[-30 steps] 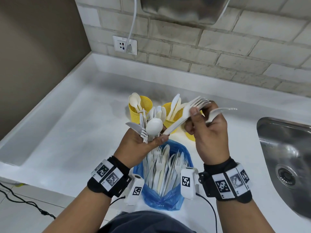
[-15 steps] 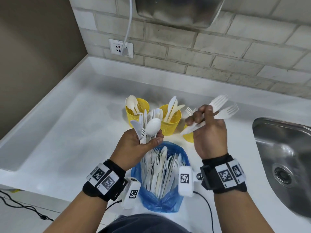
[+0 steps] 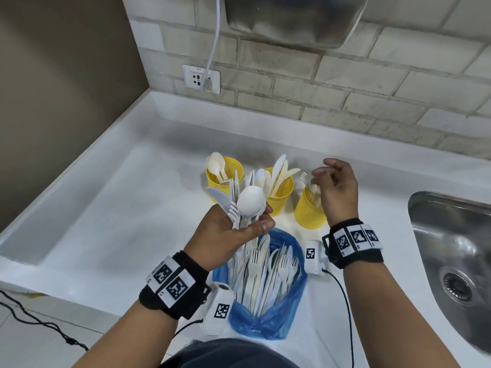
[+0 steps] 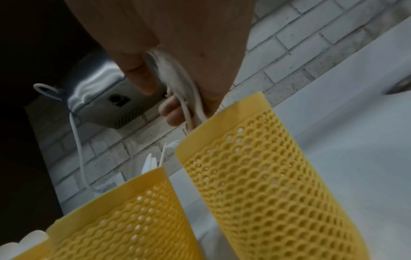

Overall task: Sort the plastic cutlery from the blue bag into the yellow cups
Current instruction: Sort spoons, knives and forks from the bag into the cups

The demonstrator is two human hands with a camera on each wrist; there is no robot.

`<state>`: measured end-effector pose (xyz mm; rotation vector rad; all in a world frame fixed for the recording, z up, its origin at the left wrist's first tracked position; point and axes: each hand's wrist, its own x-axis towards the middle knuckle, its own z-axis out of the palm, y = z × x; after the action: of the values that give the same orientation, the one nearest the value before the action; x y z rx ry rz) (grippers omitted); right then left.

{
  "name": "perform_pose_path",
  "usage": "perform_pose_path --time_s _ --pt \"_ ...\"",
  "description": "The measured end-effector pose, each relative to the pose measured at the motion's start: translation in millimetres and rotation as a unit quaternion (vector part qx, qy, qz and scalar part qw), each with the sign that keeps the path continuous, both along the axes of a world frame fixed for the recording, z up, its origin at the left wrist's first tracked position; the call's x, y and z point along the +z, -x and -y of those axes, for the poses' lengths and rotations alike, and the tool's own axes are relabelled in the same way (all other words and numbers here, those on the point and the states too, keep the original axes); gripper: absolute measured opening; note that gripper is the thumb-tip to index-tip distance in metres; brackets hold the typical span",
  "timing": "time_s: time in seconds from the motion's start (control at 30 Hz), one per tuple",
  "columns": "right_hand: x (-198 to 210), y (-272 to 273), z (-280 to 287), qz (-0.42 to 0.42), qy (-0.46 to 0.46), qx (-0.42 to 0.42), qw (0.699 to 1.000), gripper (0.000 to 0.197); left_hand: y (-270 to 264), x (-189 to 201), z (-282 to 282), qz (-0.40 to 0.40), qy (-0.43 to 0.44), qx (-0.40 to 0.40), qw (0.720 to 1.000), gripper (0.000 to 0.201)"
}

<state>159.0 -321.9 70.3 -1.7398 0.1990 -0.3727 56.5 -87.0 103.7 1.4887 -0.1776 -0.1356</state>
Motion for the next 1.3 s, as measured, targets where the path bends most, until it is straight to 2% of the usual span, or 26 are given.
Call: perform_pose_path --time_s 0.07,0.1,0.17,0.2,0.27,0.33,0.43,0.57,0.83,1.07,1.2,1.3 --pt "-2 2 2 0.021 0.072 0.012 0.997 0.036 0 2 0 0.002 0.003 -0.003 1.0 0.015" --pt "0 4 3 0.042 0.14 0.01 0.989 0.038 0 2 0 0.003 0.003 -0.005 1.0 0.015" --pt "12 10 1 0.107 0.248 0.001 0.963 0.034 0 4 1 0.003 0.003 -0.008 1.0 0.016" --pt "23 15 -3 0.136 0.254 0.004 0.957 0.029 0 4 1 0.002 0.004 -0.01 1.0 0.016" --pt "49 30 -14 0.17 0.189 0.064 0.965 0.02 -1 4 1 -0.001 0.011 -0.016 1.0 0.016" --pt "71 47 -30 0.173 0.124 0.172 0.962 0.018 -2 4 2 -0.003 0.017 -0.022 1.0 0.017" --pt "82 66 -48 0.157 0.133 0.262 0.943 0.015 -3 4 3 0.003 0.02 -0.027 0.999 0.018" --pt "76 72 -55 0.145 0.129 0.267 0.944 0.011 -2 4 2 0.015 0.009 -0.03 0.999 0.019" --pt "74 77 -63 0.165 0.157 0.176 0.958 0.011 0 5 -1 0.035 -0.019 -0.031 0.999 0.018" --pt "74 77 -62 0.198 0.08 0.068 0.975 0.015 -1 3 -5 0.028 -0.034 -0.025 0.999 0.018" --pt "84 78 -57 0.195 -0.072 0.051 0.977 0.017 3 5 -7 0.057 -0.091 -0.019 0.994 0.013" --pt "93 77 -54 0.183 -0.219 0.058 0.957 0.019 3 6 -7 0.076 -0.133 -0.013 0.988 0.03"
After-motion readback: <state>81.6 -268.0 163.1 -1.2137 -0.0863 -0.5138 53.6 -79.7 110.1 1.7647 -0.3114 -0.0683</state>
